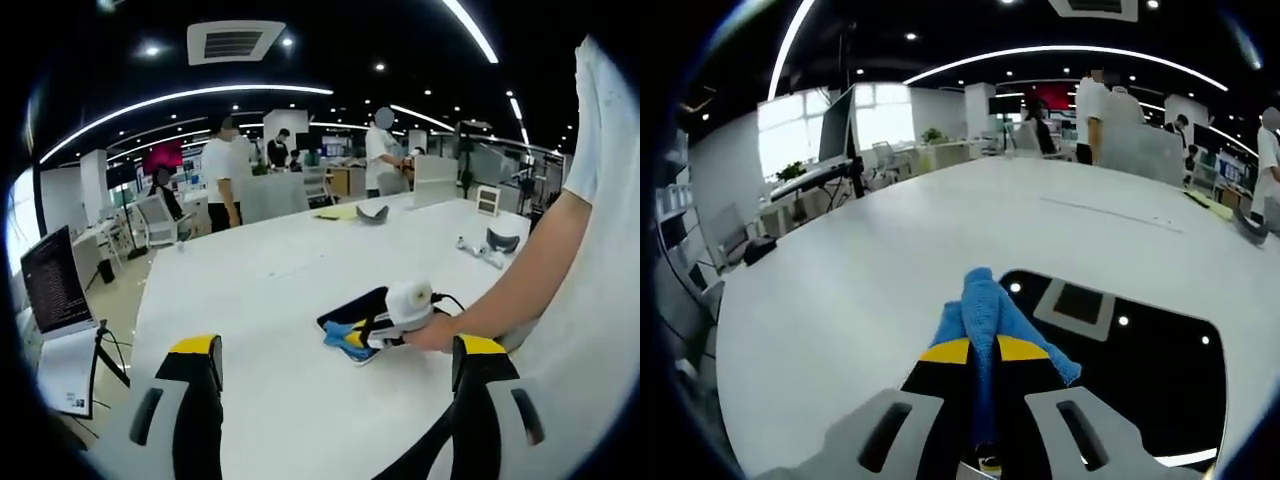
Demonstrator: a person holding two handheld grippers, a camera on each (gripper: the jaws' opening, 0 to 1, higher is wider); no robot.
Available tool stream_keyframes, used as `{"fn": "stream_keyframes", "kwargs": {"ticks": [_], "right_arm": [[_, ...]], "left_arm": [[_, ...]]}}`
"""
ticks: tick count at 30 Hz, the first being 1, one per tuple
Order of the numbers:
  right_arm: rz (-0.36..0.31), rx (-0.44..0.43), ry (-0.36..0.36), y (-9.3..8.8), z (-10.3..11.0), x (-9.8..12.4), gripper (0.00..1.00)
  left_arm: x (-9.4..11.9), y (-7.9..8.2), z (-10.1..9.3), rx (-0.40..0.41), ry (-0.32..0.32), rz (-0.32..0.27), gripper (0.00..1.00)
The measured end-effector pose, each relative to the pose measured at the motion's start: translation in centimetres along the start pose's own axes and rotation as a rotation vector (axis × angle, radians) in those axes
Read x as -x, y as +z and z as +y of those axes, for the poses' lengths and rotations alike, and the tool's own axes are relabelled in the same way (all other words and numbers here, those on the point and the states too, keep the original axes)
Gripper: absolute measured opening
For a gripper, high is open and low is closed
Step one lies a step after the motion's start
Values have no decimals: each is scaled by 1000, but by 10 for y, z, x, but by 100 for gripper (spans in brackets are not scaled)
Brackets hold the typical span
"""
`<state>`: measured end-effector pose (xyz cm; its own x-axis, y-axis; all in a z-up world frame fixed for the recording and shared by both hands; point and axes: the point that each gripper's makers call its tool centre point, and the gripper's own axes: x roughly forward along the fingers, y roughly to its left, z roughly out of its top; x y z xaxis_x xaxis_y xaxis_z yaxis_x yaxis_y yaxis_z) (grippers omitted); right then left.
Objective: Wipe the mirror surface with the cleaning cloth until all visible marks leave the cleaned area.
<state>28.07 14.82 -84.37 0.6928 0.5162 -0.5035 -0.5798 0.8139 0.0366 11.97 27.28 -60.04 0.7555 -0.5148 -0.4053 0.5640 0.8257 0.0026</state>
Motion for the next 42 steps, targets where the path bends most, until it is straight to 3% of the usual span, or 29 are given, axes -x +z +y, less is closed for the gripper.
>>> {"fn": "stream_keyframes", "kwargs": {"ticks": [22,42], "right_arm": [[33,83,110,-2,8,1,3],[53,127,177,-5,10,6,3]], "left_arm": [[-35,10,3,-2,-64,-23,96],[-65,10,-5,-30,-140,-3,96]]}}
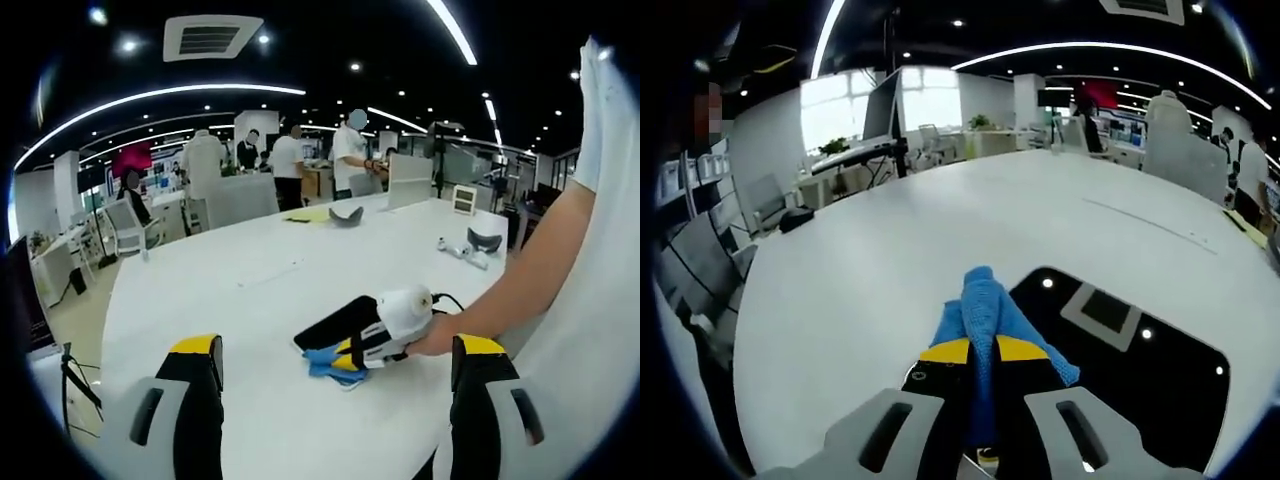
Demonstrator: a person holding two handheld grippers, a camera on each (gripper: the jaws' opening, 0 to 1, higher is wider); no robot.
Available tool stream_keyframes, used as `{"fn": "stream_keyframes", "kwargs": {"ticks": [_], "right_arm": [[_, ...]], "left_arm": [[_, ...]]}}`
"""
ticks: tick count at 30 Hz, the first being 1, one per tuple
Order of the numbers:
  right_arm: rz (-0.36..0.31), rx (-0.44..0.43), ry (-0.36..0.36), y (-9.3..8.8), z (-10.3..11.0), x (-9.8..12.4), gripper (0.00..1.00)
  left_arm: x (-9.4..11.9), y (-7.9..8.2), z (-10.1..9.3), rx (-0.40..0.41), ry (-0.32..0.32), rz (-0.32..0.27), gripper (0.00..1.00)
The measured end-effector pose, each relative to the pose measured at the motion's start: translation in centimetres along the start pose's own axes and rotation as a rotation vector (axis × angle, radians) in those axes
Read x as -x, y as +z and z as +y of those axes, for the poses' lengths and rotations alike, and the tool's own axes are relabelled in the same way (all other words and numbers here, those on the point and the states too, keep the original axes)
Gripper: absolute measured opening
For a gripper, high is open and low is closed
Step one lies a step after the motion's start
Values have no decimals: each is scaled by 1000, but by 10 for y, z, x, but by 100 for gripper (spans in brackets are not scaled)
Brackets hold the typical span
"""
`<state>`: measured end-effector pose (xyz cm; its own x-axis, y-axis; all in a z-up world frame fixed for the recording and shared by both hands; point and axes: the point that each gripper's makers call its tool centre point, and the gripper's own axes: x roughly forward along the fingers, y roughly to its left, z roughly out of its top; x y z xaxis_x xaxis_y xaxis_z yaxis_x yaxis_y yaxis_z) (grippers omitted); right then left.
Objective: Wipe the mirror surface with the cleaning cloth until all visible marks leave the cleaned area.
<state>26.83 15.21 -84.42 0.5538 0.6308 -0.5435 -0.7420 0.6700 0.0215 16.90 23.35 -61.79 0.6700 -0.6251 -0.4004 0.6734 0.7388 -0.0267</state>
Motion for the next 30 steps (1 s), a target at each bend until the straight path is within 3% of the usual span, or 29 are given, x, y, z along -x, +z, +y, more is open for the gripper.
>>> {"fn": "stream_keyframes", "kwargs": {"ticks": [9,30], "right_arm": [[-1,4,24,-5,-3,9,3],[-4,0,8,-19,-21,30,3]], "left_arm": [[-5,0,-5,-4,-13,5,96],[-13,3,-22,-16,-34,5,96]]}}
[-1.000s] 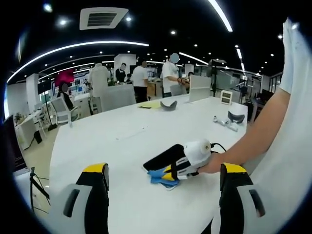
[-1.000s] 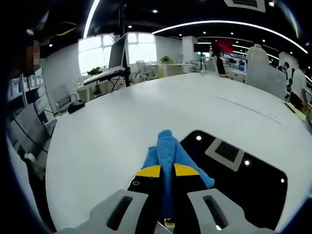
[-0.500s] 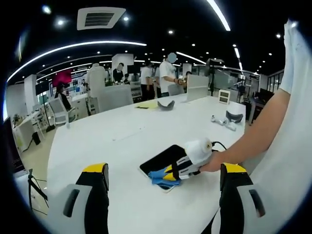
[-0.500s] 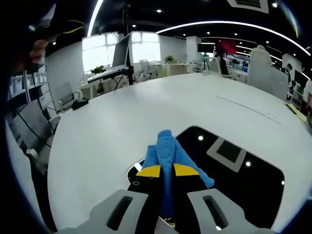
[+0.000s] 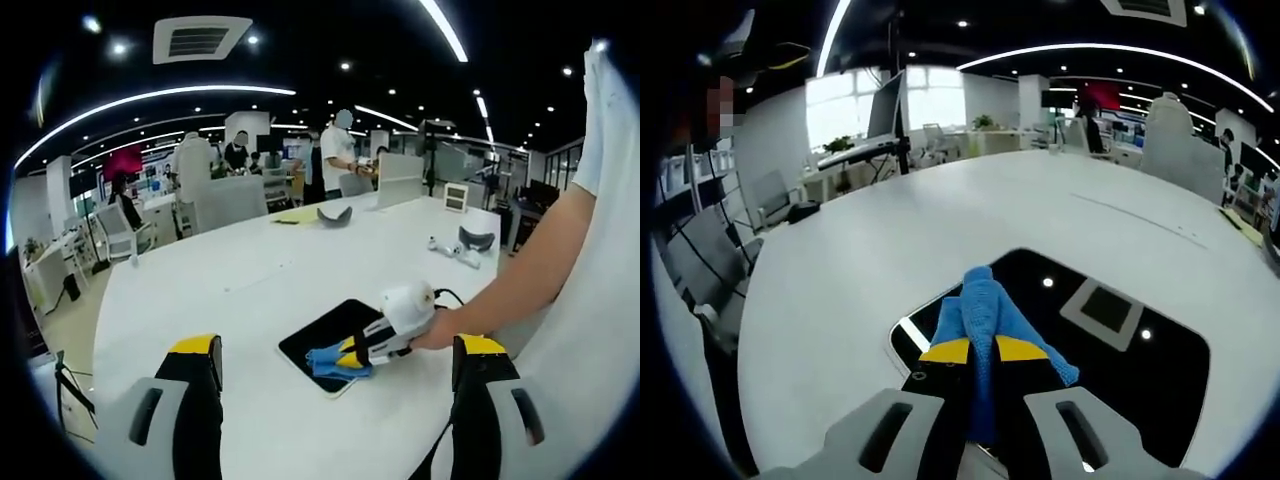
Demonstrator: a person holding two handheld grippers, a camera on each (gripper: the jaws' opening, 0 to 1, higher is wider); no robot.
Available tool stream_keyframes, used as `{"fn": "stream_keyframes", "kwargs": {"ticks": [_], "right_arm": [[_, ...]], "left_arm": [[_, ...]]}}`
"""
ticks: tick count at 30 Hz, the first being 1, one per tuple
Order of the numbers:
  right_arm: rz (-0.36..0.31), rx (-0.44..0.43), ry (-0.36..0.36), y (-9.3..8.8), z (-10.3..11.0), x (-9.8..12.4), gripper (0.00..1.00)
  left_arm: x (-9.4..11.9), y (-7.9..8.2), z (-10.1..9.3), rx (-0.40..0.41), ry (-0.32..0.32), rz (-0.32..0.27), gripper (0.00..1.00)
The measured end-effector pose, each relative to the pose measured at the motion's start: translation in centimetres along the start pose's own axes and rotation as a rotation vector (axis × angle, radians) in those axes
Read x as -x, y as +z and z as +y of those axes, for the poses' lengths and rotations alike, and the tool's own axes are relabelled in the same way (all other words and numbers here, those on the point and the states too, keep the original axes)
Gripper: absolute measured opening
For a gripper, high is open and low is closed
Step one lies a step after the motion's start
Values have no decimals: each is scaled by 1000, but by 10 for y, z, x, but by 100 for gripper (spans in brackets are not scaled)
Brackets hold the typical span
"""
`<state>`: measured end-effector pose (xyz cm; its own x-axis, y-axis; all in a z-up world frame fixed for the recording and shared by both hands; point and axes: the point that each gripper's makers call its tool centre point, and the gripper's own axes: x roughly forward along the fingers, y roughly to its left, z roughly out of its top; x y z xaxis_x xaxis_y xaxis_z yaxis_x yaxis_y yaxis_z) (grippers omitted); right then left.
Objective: Wipe the mirror surface with the cleaning cloth until all visible marks leave the cleaned area.
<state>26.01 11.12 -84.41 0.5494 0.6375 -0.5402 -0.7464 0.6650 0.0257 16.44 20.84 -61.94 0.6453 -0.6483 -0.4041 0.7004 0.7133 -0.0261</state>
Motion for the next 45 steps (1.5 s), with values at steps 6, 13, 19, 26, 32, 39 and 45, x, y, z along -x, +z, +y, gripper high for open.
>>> {"fn": "stream_keyframes", "kwargs": {"ticks": [6,13,19,26,32,39,45], "right_arm": [[-1,-7,-9,-3,-5,5,3],[-3,-15,-14,-6,-10,10,3],[-6,-24,-21,-10,-14,16,3],[-9,-34,-29,-15,-21,25,3],[-12,-42,-41,-19,-27,31,2],[-12,-72,-81,-28,-45,47,2],[-18,-105,-119,-36,-58,60,2]], "left_arm": [[-3,3,-6,-3,-9,-3,97],[-5,4,-10,4,-19,-1,99],[-6,2,-11,-4,-22,11,99],[-6,3,-12,1,-22,9,99],[-9,1,-14,4,-28,18,99],[-14,2,-17,11,-45,19,99],[-17,4,-18,10,-50,14,99]]}}
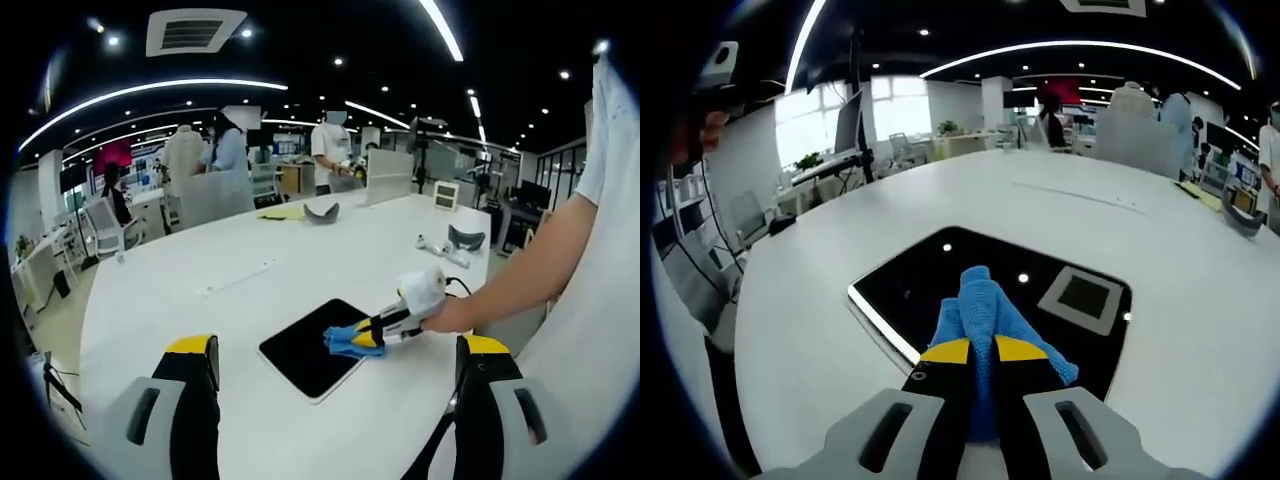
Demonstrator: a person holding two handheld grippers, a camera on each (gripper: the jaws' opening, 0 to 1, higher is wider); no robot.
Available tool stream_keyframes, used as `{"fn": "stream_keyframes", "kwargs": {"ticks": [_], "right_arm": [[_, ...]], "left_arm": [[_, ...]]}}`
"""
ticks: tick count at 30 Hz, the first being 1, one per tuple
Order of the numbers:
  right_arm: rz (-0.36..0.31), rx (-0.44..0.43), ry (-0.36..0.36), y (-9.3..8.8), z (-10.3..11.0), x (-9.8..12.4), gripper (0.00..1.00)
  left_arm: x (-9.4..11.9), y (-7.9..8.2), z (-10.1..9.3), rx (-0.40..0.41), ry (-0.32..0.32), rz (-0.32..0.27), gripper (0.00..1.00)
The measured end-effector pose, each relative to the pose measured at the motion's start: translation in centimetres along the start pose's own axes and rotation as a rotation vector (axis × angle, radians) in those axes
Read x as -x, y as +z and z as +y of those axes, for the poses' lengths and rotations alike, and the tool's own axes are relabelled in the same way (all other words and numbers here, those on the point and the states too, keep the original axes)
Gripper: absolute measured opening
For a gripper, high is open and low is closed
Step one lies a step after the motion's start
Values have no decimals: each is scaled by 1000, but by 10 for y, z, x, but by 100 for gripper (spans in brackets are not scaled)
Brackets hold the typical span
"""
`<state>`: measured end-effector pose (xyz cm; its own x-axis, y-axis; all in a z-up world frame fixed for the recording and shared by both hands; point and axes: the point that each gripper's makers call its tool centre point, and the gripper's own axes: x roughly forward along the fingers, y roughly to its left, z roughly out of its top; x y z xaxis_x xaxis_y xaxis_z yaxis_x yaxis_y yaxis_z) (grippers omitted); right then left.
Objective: Wipe the mirror surface with the cleaning cloth until all visible marks leave the cleaned area.
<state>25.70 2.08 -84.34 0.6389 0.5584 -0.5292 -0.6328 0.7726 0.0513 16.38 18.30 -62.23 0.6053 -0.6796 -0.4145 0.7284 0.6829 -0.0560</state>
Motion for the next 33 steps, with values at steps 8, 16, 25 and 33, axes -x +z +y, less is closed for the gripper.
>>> {"fn": "stream_keyframes", "kwargs": {"ticks": [8,16,25,33], "right_arm": [[0,-12,-26,-4,-12,7,2],[-5,-28,-51,-9,-21,14,2],[-6,-41,-74,-11,-28,20,2],[-8,-53,-87,-12,-30,22,2]], "left_arm": [[-1,2,2,-3,6,-4,99],[0,-2,1,-9,9,9,99],[0,-2,-2,-13,2,14,99],[2,-4,-5,-24,-6,22,99]]}}
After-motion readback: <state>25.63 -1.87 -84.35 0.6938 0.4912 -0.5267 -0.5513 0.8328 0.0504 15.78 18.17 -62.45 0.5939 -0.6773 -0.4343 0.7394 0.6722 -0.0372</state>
